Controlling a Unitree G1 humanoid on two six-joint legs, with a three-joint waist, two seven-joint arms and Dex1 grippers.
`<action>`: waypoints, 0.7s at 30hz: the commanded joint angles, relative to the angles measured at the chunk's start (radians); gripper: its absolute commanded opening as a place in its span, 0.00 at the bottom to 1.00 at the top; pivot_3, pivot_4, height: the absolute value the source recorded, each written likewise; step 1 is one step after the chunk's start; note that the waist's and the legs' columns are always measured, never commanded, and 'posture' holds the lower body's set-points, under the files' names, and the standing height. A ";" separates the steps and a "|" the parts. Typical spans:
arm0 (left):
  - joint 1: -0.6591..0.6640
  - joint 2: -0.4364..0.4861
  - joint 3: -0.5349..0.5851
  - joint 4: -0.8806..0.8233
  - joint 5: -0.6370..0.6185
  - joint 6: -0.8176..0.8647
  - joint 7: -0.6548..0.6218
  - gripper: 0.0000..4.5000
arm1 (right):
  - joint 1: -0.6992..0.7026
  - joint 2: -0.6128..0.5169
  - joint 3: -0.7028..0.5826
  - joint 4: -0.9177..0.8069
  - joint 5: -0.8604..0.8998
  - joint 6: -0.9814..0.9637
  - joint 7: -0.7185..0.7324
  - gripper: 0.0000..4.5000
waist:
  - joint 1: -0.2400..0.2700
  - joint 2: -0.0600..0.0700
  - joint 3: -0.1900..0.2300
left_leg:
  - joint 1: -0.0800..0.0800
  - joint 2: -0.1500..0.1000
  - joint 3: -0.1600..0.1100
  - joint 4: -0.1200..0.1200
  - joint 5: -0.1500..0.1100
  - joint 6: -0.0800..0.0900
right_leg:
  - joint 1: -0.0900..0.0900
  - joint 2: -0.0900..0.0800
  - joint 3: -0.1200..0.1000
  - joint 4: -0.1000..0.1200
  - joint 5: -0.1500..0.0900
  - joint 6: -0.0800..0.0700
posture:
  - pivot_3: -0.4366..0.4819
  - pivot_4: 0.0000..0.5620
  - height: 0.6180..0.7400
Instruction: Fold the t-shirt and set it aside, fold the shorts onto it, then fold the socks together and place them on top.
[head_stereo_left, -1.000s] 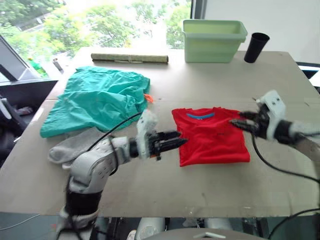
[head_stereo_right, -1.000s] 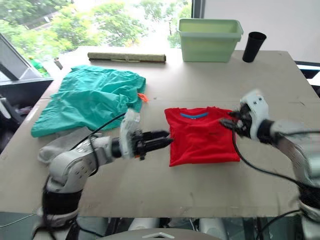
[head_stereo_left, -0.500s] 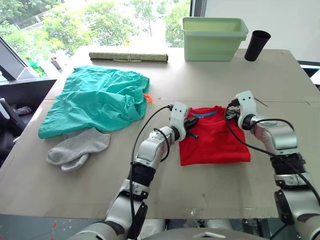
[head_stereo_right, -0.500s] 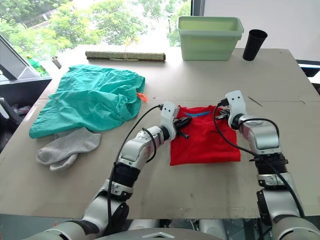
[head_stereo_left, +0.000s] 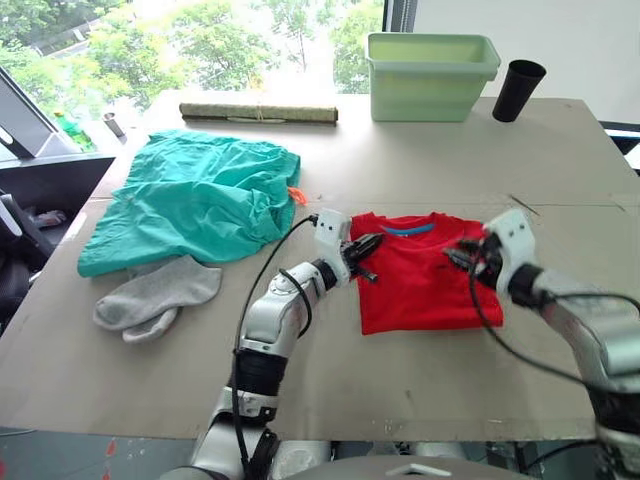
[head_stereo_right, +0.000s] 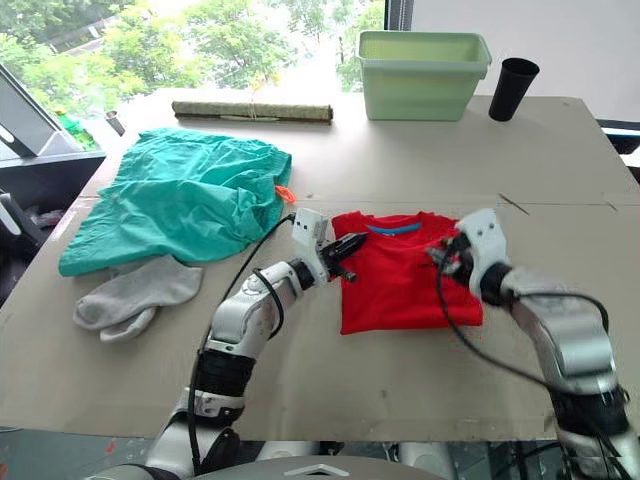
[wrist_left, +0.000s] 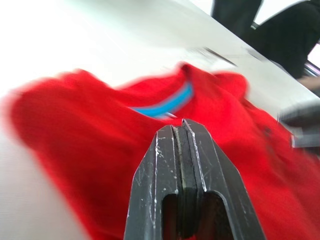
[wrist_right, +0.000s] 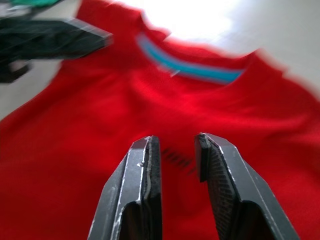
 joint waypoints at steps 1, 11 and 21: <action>-0.030 -0.005 -0.041 0.049 0.051 0.009 0.012 0.00 | 0.081 -0.031 -0.006 -0.075 -0.009 0.039 -0.028 0.30 | 0.004 0.000 0.000 | 0.000 -0.001 0.000 0.000 0.000 0.001 | 0.001 0.000 0.000 0.000 0.000 0.000 | 0.48 0.27 1.00; -0.013 0.052 -0.039 0.151 0.159 -0.008 0.079 0.00 | 0.346 -0.165 -0.097 -0.212 0.001 0.120 0.002 0.30 | 0.001 -0.001 -0.004 | 0.005 -0.001 -0.003 0.000 -0.001 0.002 | 0.006 0.001 0.000 0.000 0.000 0.000 | 0.48 0.27 1.00; 0.033 0.082 0.047 -0.055 -0.035 -0.022 -0.094 0.00 | 0.057 -0.012 -0.394 -0.192 0.300 0.262 -0.078 0.49 | -0.019 0.000 0.003 | 0.017 -0.001 -0.005 -0.004 -0.004 0.007 | 0.014 0.003 0.005 -0.001 0.000 0.000 | 0.48 0.27 1.00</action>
